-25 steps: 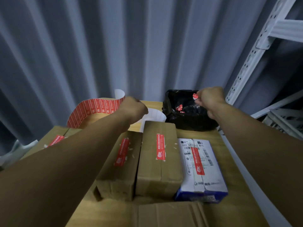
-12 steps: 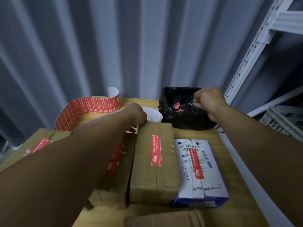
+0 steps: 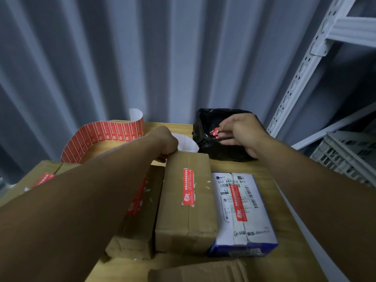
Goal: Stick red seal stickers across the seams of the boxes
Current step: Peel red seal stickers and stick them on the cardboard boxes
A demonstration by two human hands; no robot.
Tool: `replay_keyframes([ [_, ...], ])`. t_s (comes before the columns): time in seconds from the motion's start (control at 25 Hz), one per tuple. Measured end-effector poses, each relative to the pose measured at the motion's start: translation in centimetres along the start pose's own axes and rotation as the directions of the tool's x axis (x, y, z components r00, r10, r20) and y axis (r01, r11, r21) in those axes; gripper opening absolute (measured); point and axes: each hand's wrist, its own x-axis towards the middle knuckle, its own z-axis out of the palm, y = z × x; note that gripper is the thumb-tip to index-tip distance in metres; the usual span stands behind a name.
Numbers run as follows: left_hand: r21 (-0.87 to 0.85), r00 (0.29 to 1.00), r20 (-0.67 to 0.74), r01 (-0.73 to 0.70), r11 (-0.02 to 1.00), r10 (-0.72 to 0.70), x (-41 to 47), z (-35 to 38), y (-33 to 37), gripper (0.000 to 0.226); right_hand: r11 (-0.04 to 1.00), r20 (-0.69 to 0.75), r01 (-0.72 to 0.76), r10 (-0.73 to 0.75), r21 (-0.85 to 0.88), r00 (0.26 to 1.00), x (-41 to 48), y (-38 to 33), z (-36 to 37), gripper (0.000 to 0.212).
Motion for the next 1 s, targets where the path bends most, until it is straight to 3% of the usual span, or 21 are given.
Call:
replay_keyframes([
  [0.08, -0.006, 0.992, -0.081, -0.095, 0.995, 0.094, -0.9, -0.7, 0.4, 0.022, 0.994, 0.117, 0.068, -0.058, -0.083, 0.991, -0.6, -0.2, 0.7, 0.018],
  [0.2, 0.047, 0.949, -0.142, -0.278, 0.959, 0.282, -3.1, -2.3, 1.8, 0.014, 0.941, 0.293, 0.270, -0.204, -0.204, 0.934, -1.8, -1.2, 2.4, 0.052],
  [0.28, 0.075, 0.909, -0.144, -0.383, 0.921, 0.390, -4.8, -3.7, 2.6, 0.009, 0.912, 0.337, 0.341, -0.255, -0.227, 0.906, -2.3, -2.3, 3.6, 0.062],
  [0.48, 0.193, 0.838, -0.149, -0.496, 0.847, 0.524, -8.2, -6.4, 3.4, 0.011, 0.896, 0.428, 0.375, -0.249, -0.239, 0.869, -3.2, -4.0, 4.8, 0.045],
  [0.64, 0.139, 0.824, -0.233, -0.497, 0.857, 0.516, -9.7, -8.0, 3.2, 0.018, 0.869, 0.368, 0.419, -0.312, -0.263, 0.876, -4.5, -5.6, 5.1, 0.009],
  [0.68, 0.123, 0.816, -0.270, -0.497, 0.859, 0.511, -9.9, -8.2, 3.1, 0.014, 0.865, 0.324, 0.426, -0.337, -0.265, 0.884, -4.8, -6.0, 5.0, 0.007],
  [0.76, 0.127, 0.779, -0.390, -0.482, 0.867, 0.491, -10.5, -8.3, 2.8, 0.031, 0.881, 0.224, 0.422, -0.376, -0.216, 0.899, -5.0, -6.8, 4.8, 0.009],
  [0.84, 0.023, 0.760, -0.527, -0.434, 0.901, 0.380, -11.3, -8.0, 2.6, 0.029, 0.911, 0.125, 0.393, -0.378, -0.125, 0.917, -5.4, -7.5, 4.7, 0.011],
  [0.92, -0.230, 0.847, -0.498, -0.335, 0.914, 0.185, -11.7, -7.4, 2.5, 0.022, 0.934, 0.050, 0.356, -0.354, -0.026, 0.934, -6.0, -8.1, 4.9, 0.016],
  [1.0, -0.419, 0.947, -0.314, -0.202, 0.885, 0.068, -11.7, -6.7, 2.2, 0.038, 0.943, -0.013, 0.330, -0.330, 0.031, 0.944, -6.5, -8.6, 5.2, 0.020],
])
